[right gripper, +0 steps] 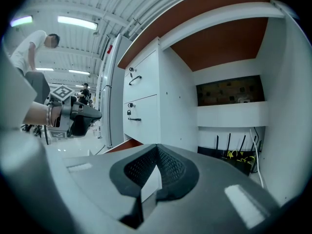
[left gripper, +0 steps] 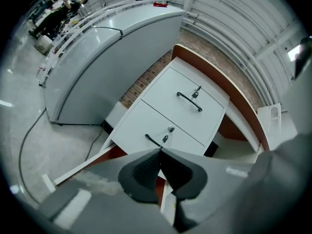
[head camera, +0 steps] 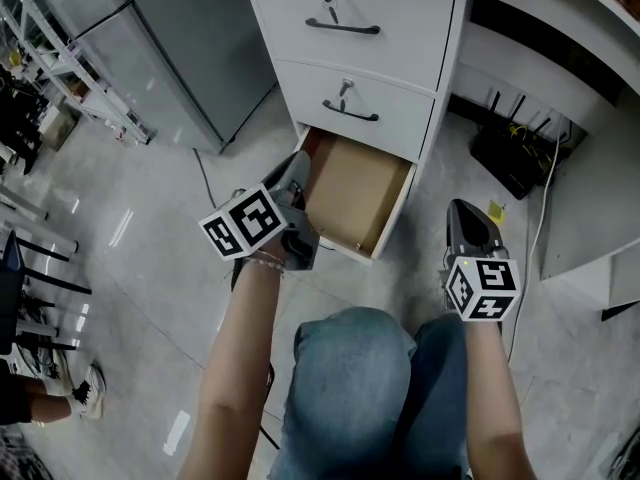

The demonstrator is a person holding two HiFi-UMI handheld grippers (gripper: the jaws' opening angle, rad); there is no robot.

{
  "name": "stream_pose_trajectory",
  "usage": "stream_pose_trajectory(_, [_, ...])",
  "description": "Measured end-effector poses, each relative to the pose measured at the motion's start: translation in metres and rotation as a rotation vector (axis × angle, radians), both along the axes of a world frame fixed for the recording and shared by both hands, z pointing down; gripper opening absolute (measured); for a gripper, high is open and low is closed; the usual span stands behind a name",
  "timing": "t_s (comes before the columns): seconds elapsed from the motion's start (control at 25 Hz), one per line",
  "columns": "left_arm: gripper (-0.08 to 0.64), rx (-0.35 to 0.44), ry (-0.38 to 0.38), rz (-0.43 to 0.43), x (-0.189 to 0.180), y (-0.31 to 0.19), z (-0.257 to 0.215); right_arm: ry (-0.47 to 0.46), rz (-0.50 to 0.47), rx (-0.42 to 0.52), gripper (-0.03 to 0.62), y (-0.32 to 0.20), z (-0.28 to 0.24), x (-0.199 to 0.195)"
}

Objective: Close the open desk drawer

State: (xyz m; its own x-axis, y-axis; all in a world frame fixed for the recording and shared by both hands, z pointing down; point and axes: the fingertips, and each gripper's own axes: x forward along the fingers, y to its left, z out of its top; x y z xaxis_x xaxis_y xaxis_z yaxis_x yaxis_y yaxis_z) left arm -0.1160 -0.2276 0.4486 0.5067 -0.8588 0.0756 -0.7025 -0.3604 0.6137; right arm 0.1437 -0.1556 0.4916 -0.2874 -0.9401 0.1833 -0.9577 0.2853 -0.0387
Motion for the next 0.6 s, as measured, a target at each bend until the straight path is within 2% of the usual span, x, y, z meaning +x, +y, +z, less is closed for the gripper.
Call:
stream_pose_trajectory(0.28, [0.001,-0.058,-0.046,0.019,-0.001,0.022,0.040,-0.004,-0.015,-0.046,0.000,0.009,0.028,-0.008])
stream_pose_trajectory(0.6, [0.001,-0.142,-0.051,0.012,-0.009,0.054,0.091,0.003,-0.028,-0.120,0.000,0.018,0.065,-0.010])
